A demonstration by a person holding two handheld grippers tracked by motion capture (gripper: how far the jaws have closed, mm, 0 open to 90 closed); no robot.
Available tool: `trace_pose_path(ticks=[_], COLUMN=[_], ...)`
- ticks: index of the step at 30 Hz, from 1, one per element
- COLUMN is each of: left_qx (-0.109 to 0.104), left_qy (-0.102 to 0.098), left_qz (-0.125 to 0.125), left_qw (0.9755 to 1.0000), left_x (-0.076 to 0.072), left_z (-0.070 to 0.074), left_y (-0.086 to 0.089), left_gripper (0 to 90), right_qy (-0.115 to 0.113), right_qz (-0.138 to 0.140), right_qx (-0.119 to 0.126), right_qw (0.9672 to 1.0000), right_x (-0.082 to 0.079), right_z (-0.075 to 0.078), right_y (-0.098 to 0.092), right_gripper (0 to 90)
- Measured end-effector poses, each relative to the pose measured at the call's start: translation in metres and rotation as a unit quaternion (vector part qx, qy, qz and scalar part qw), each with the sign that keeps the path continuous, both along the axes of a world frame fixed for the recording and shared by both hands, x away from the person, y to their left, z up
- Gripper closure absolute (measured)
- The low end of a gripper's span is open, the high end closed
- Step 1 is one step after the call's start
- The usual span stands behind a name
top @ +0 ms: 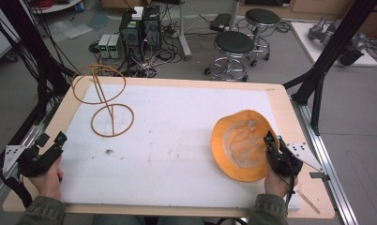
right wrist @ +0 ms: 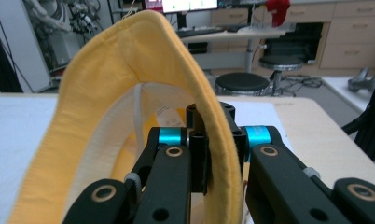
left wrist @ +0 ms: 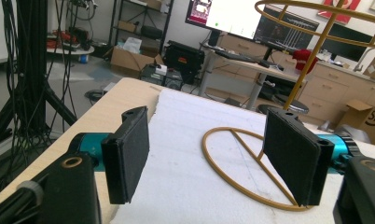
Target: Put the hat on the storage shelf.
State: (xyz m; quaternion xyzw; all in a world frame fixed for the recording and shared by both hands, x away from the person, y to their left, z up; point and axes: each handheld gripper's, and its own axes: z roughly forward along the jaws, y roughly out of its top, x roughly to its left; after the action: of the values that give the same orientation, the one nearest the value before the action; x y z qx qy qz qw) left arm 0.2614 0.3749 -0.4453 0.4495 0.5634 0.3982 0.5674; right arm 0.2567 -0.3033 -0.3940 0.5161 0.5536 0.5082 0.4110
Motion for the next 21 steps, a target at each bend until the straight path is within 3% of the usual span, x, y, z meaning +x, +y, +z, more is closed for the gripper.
trace_pose_path(ticks=[7,12,21], left_qx=[0.0,0.002,0.003], left_qy=[-0.001,-0.002,-0.001], left_qz=[-0.001,0.0,-0.002], left_qw=[1.0,1.0,1.0], left_x=[-0.001,-0.002,-0.001], left_z=[0.0,0.0,0.0], left_y=[-0.001,0.0,-0.001], left_gripper=[31.8,31.8,31.8], right_qy=[-0.031,-0.043,-0.086], right_qz=[-0.007,-0.006,-0.011], right_qx=[-0.004,0.014,0.002], right_qw=[0.9995,0.999,0.9963], right_x=[-0.003,-0.003,-0.001], right_z=[0.011,0.014,0.024], right_y=[0.009,0.013,0.031], right_gripper=[84.2,84.2,84.2])
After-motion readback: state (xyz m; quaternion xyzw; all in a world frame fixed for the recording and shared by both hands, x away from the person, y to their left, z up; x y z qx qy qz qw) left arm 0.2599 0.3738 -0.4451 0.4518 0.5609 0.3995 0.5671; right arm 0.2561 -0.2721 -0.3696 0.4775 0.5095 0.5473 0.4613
